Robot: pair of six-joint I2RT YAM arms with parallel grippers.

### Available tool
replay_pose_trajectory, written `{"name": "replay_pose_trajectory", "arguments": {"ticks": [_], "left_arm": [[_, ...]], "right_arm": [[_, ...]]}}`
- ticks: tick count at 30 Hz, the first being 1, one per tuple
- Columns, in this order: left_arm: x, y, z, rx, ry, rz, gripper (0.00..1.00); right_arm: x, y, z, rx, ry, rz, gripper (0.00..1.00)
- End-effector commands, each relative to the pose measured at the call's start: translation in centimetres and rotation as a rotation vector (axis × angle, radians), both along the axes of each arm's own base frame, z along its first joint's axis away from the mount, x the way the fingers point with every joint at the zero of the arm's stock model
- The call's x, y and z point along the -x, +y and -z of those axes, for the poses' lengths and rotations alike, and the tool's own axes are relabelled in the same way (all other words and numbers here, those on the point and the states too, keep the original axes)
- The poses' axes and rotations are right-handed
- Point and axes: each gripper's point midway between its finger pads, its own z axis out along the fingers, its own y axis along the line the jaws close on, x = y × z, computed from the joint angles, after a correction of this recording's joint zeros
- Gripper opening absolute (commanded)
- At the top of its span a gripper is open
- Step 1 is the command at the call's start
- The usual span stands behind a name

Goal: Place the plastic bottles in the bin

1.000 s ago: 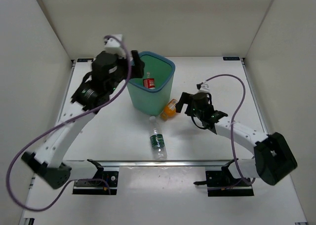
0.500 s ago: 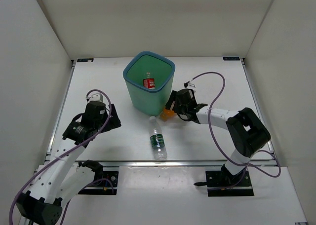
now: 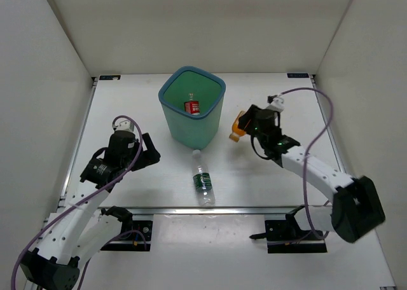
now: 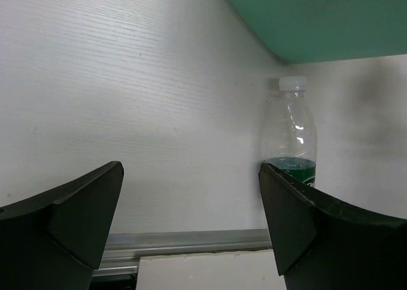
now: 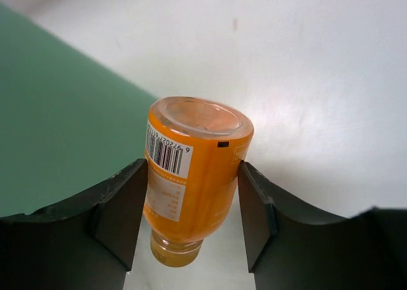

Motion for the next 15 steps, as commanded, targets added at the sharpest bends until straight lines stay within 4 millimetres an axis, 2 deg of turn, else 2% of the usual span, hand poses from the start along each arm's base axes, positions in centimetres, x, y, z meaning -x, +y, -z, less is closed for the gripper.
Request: {"name": "replay_pose_trajectory", "arguments": {"ticks": [1,2,4,5,6,7,8,9,10,11,12,13,15], "left_arm": [[-0.4,-0.7,0.4,0.032,-0.006,0.016,0.99],[-0.3,-0.9,0.5,0.039,-0.006,0.023,0.99],[-0.2,-1.3,0.9,0.046,0.004,0.039,0.98],[-0.3,-1.4,0.9,0.052,-0.002,0.046,0.98],[-0.2,-1.5,1.2,0.052,0.003,0.051,0.99],[-0.3,-1.7,1.4,0.059,0.007,0.052,0.99],[-0.2,-1.8,1.5,0.06,0.015,0.058,0.99],[-0.1,-1.9,1.4,0.069,0.013,0.058,0.99],[-0.1,-2.0,1.5,0.07,0.015,0.063,0.99],[-0.1,-2.3,1.2,0.08,0.004,0.069,0.99],[-0.1,-2.2,1.7,0.087,0.015,0.036,0.98],[-0.2,-2.6,1.5,0.101,0.008,0.035,0.99],[0.1,-4.9,1.9,0.131,0.029,0.111,0.99]], "right_arm": [[-0.9,-3.1,-11.8,0.004,-0.317,0.036,0.14],[-0.9,-3.4,-13.4,0.04,-0.356,0.023,0.13],[-0.9,-2.6,-19.8,0.028,-0.483,-0.013,0.08],[-1.6,-1.7,-19.9,0.048,-0.478,-0.049,0.08],[-1.6,-0.8,-23.2,0.03,-0.529,-0.084,0.08],[-2.1,0.7,-24.9,0.024,-0.566,-0.129,0.09],[-2.5,3.1,-26.1,0.007,-0.606,-0.191,0.09],[-3.6,4.2,-25.4,0.013,-0.602,-0.212,0.1],[-3.6,5.5,-27.0,-0.009,-0.64,-0.25,0.11],[-4.2,7.8,-27.0,-0.014,-0.641,-0.289,0.11],[-5.4,9.3,-25.2,0.031,-0.611,-0.321,0.12],[-5.4,10.6,-26.5,0.042,-0.639,-0.343,0.14],[-7.2,13.6,-24.2,0.091,-0.557,-0.399,0.19]]}}
